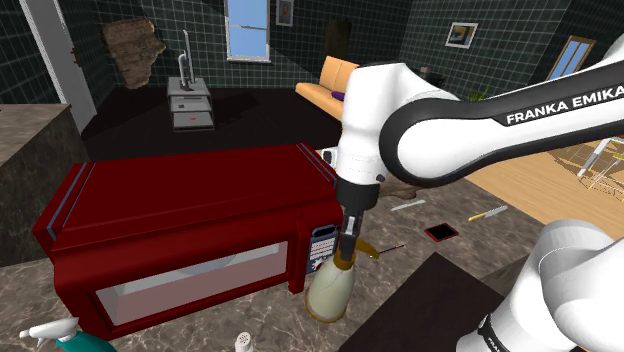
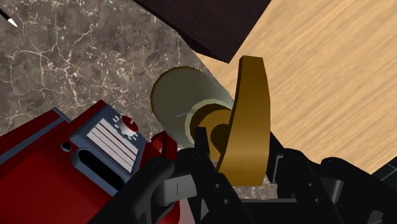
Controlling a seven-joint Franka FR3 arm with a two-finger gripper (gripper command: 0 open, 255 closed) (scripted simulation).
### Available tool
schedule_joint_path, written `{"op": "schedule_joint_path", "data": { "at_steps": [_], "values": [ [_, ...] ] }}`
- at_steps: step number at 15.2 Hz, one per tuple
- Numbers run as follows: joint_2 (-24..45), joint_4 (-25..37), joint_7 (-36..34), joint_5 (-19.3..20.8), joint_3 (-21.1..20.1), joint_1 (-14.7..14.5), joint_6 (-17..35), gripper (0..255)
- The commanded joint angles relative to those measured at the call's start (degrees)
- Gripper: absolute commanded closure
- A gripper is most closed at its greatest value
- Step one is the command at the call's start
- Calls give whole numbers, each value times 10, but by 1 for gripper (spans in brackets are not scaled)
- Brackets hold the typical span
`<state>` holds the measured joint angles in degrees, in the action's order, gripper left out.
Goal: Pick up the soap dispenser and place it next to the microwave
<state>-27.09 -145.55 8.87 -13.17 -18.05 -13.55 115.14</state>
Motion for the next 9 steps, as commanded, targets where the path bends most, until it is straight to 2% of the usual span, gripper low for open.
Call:
{"op": "schedule_joint_path", "data": {
  "at_steps": [1, 9],
  "values": [
    [6, -11, 1, -2, -3, 0, 18, 255],
    [42, -48, 2, -6, -13, 0, 91, 255]
  ]
}}
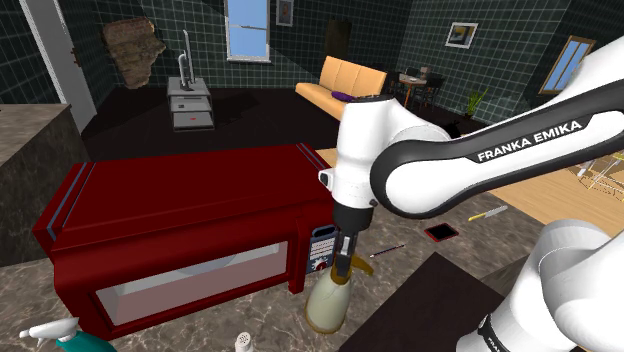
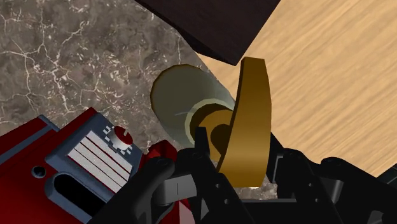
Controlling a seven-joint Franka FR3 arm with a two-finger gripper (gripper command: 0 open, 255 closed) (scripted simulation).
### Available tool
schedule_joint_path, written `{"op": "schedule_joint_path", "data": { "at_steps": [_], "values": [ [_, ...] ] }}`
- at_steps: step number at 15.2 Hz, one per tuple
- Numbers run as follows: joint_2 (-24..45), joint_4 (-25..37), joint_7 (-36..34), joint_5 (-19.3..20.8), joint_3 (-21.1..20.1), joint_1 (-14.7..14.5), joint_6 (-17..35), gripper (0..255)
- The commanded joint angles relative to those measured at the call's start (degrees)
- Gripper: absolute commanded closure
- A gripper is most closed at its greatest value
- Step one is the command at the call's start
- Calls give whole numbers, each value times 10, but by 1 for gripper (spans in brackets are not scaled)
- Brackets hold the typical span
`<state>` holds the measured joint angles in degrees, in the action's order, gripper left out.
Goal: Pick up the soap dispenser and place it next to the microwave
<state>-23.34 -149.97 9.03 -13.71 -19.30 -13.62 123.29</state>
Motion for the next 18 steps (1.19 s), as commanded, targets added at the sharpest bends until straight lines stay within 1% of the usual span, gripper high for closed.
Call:
{"op": "schedule_joint_path", "data": {
  "at_steps": [1, 12, 18],
  "values": [
    [10, -8, 1, -1, -2, 0, 19, 255],
    [84, -45, -1, 1, -18, 4, 129, 255],
    [84, -45, -1, 1, -18, 4, 129, 255]
  ]
}}
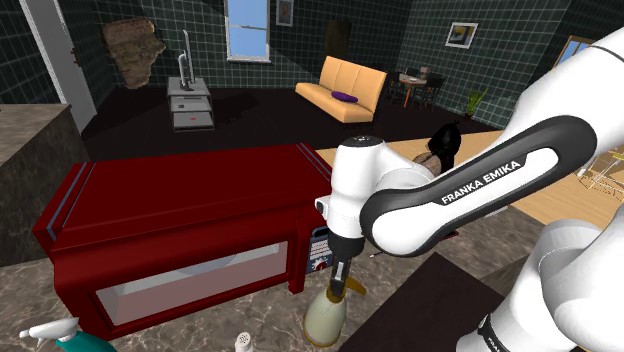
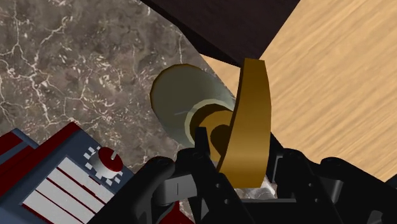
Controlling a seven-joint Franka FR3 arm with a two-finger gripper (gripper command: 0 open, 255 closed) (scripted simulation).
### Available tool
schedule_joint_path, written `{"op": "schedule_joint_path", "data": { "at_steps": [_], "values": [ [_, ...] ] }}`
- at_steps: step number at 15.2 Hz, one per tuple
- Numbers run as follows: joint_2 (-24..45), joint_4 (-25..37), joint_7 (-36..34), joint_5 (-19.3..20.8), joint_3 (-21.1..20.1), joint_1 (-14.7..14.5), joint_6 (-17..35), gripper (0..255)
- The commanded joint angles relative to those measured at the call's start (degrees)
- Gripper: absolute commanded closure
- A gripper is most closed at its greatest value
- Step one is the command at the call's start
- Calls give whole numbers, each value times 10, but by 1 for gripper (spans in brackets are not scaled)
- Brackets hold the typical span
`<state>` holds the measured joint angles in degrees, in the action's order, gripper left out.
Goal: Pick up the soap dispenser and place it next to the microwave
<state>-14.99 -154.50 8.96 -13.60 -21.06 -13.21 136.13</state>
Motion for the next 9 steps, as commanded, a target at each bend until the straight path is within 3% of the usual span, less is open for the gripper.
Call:
{"op": "schedule_joint_path", "data": {
  "at_steps": [1, 2, 3, 8, 9],
  "values": [
    [0, 0, 0, 0, 0, 0, 0, 255],
    [0, 0, 0, 0, 0, 0, 0, 255],
    [0, 0, 0, 0, 0, 0, 0, 0],
    [0, 0, 0, 0, 0, 0, 0, 0],
    [-17, 8, 2, 0, 4, 0, -25, 0]
  ]
}}
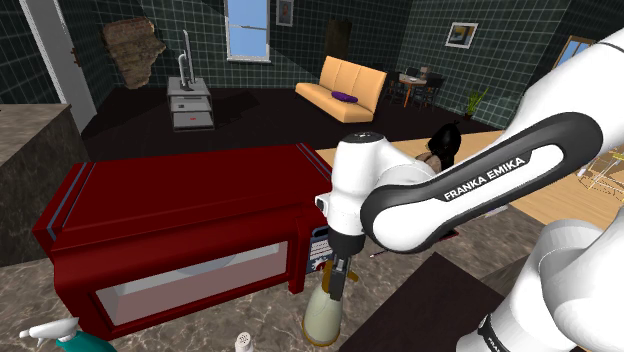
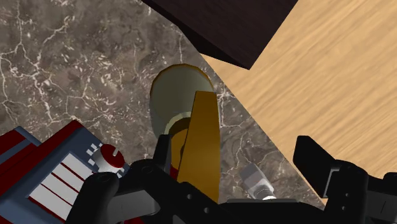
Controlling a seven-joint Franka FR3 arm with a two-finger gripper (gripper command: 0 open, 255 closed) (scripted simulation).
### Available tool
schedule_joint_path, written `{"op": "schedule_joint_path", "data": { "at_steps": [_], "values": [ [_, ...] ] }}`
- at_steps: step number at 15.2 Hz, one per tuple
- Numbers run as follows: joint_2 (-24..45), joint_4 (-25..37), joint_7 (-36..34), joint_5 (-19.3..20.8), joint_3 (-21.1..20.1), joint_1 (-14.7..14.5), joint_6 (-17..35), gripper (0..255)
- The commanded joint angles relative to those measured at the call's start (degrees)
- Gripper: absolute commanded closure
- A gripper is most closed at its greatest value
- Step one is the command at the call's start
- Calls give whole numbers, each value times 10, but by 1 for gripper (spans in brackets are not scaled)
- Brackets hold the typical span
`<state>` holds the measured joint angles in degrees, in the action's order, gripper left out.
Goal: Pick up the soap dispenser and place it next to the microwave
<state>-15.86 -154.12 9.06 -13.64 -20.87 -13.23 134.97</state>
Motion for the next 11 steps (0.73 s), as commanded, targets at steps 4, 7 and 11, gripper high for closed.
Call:
{"op": "schedule_joint_path", "data": {
  "at_steps": [4, 7, 11],
  "values": [
    [-49, 31, 3, 2, 12, 1, -80, 0],
    [-49, 31, 3, 2, 12, 1, -80, 0],
    [-49, 31, 3, 2, 12, 1, -80, 0]
  ]
}}
